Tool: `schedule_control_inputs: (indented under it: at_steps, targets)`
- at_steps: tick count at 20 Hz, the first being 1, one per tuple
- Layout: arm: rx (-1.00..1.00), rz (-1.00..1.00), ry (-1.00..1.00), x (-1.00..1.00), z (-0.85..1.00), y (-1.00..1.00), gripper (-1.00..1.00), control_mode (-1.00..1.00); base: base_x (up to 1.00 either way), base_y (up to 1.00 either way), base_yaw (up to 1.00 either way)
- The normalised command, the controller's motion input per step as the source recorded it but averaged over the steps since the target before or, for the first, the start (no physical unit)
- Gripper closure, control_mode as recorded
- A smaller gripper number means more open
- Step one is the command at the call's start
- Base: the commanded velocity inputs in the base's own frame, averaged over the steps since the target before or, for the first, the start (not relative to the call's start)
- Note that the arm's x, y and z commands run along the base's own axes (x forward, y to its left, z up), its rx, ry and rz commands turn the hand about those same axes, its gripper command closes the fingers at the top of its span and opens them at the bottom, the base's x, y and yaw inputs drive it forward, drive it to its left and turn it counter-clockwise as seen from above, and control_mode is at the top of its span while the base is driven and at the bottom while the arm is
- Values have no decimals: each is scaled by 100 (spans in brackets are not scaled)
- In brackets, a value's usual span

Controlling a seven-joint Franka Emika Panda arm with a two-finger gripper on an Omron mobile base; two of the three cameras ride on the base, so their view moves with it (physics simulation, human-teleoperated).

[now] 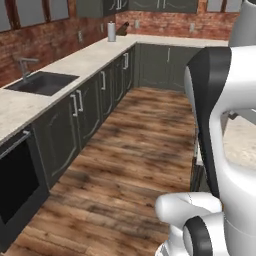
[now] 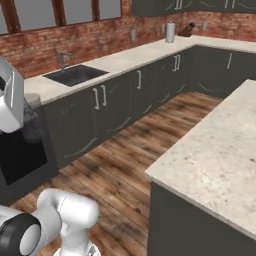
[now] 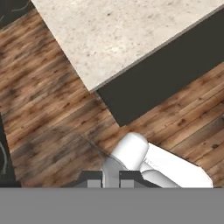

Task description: There is a bowl on the dining counter. Grab a lemon wedge from the fridge and place it in the bowl. Then get the liquor bottle and glass cup from the cabinet and place them next to the bowl.

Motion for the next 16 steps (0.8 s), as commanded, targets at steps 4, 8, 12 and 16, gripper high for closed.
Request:
schedule_control_inputs:
  at_steps: [4,8,12,16]
  targets:
    - [0,0,0,0,0,0,100,100,-57,-77,-62]
    - [0,0,0,0,0,0,100,100,-19,-100,-31]
    - [0,0,0,0,0,0,100,100,-7,-100,-11]
    - [0,0,0,0,0,0,100,100,0,-100,-9]
